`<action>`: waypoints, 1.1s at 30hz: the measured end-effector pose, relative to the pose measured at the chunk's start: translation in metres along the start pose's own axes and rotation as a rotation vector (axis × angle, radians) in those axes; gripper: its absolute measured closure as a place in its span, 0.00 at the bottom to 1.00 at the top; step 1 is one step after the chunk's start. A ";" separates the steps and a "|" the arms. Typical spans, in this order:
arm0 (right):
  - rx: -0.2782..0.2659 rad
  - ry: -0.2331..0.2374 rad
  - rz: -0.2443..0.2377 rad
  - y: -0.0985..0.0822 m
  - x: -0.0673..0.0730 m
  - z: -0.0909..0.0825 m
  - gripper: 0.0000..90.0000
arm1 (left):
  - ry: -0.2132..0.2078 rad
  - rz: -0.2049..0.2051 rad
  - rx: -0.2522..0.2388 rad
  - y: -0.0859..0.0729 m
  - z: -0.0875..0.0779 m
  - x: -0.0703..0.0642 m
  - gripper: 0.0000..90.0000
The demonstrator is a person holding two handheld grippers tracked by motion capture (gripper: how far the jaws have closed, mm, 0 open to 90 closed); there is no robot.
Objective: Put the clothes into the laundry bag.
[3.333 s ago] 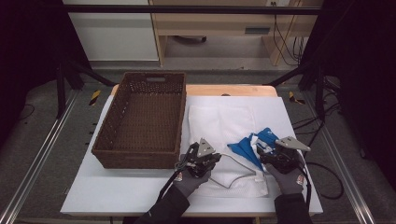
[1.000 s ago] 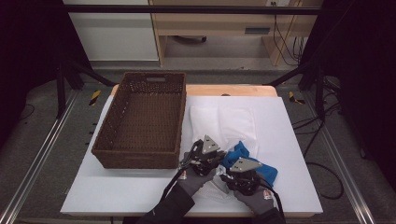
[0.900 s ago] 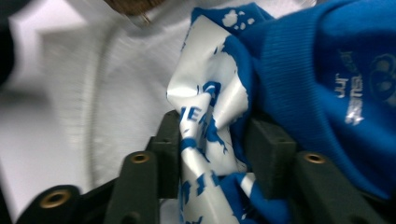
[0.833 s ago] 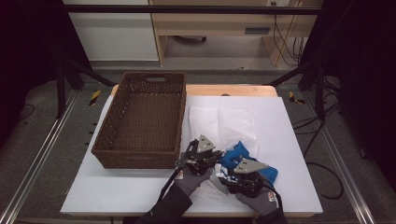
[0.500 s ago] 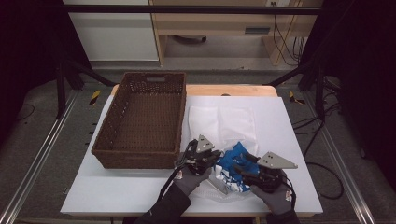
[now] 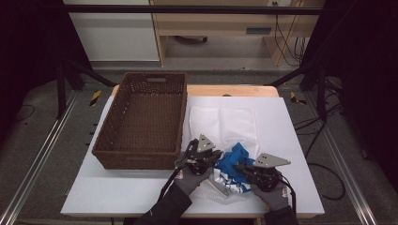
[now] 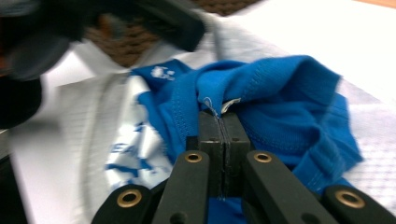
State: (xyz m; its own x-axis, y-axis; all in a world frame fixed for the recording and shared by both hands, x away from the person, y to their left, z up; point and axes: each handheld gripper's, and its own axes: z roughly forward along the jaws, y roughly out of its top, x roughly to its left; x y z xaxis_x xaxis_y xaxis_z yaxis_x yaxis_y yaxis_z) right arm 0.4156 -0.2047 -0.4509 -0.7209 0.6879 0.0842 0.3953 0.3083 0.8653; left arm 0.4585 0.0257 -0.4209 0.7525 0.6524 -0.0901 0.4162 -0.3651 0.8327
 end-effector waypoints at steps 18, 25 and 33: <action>0.089 -0.032 -0.021 0.008 0.030 0.055 0.88 | -0.007 0.018 -0.051 0.007 -0.017 -0.006 0.99; -0.036 -0.016 0.001 0.015 0.026 0.015 0.66 | -0.002 0.000 -0.041 0.000 -0.015 0.000 0.99; -0.011 -0.148 0.063 -0.004 -0.004 0.002 0.49 | -0.006 0.007 -0.042 0.000 -0.013 -0.002 0.99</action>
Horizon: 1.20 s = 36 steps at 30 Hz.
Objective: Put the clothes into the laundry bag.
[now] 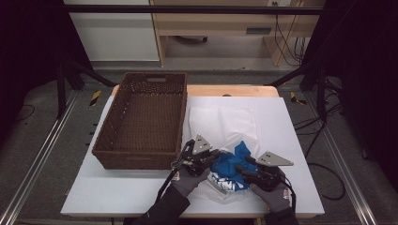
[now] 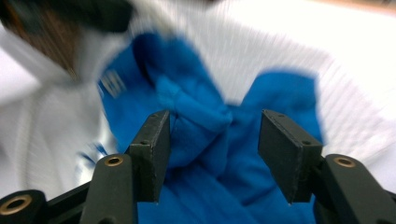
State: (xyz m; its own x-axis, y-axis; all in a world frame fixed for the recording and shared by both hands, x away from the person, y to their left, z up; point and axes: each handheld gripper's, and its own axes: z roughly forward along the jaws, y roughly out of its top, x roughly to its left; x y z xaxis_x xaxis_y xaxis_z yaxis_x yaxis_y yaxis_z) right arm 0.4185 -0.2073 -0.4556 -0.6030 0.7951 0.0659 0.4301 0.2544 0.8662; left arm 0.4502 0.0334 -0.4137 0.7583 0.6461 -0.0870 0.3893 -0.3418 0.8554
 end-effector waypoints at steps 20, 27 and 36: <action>0.089 -0.005 -0.120 0.012 0.033 0.036 0.87 | -0.015 0.039 -0.037 0.014 -0.011 -0.014 0.99; 0.013 0.037 -0.040 0.012 0.022 0.019 0.74 | -0.011 0.016 -0.022 0.002 -0.008 -0.007 0.99; 0.005 -0.128 0.000 0.005 -0.015 0.001 0.50 | -0.006 0.014 -0.019 -0.001 -0.007 -0.004 0.99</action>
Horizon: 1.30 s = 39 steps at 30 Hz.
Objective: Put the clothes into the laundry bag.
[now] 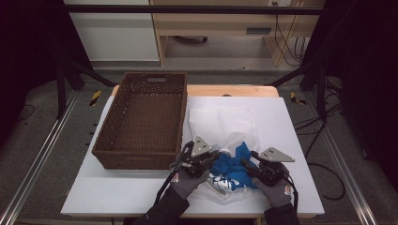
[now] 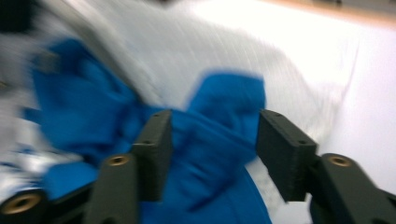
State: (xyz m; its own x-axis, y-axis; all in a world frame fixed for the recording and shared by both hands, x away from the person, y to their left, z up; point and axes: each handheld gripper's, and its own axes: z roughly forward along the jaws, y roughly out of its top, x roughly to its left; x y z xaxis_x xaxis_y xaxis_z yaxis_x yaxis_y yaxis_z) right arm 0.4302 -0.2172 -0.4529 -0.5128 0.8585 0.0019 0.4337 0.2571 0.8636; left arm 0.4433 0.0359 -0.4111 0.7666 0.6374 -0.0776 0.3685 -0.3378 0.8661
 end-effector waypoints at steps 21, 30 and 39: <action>-0.028 0.204 -0.065 0.002 0.026 -0.014 0.95 | 0.004 -0.027 -0.004 0.001 0.002 0.004 0.99; 0.064 0.205 -0.149 0.002 0.061 0.029 0.94 | -0.008 -0.009 -0.053 0.011 -0.008 -0.004 0.99; 0.057 0.168 -0.094 0.004 0.051 0.033 0.80 | 0.003 -0.017 -0.015 -0.005 -0.004 0.002 0.99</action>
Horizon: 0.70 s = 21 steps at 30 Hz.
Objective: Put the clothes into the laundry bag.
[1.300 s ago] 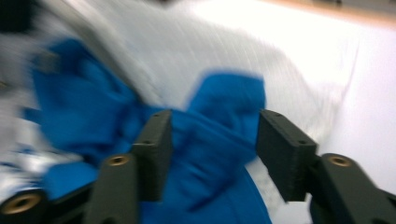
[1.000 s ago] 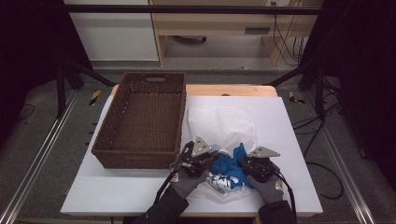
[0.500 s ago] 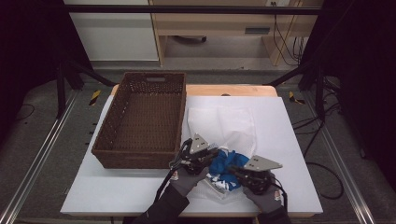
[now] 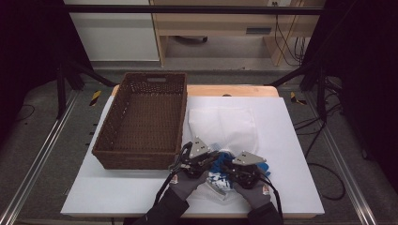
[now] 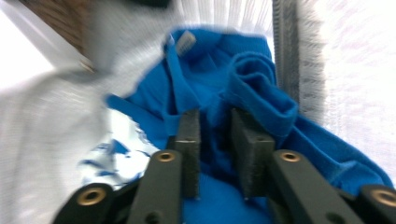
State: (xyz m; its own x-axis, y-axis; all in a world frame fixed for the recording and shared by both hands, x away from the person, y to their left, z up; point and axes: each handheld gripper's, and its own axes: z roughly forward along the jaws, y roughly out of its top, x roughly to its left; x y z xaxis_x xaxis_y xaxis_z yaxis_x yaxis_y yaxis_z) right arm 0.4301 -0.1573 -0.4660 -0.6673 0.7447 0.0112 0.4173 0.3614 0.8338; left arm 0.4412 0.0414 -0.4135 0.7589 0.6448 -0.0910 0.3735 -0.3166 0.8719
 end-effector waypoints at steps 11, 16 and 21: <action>-0.064 -0.092 0.076 -0.023 -0.034 -0.051 0.48 | 0.007 -0.012 0.008 -0.005 0.000 0.005 0.99; 0.034 -0.074 0.102 -0.040 -0.039 -0.033 0.60 | 0.003 -0.011 0.007 -0.005 0.000 0.004 0.99; 0.039 -0.034 0.119 -0.039 -0.038 -0.034 0.95 | 0.004 -0.012 0.010 -0.005 0.001 0.005 0.99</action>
State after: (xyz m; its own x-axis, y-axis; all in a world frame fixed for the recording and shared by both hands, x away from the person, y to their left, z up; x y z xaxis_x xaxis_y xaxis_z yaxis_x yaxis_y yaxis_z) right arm 0.4181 -0.2186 -0.4807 -0.5908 0.8018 0.0894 0.5163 0.2906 0.8056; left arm 0.4430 0.0457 -0.4187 0.7522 0.6514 -0.0996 0.3880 -0.3156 0.8660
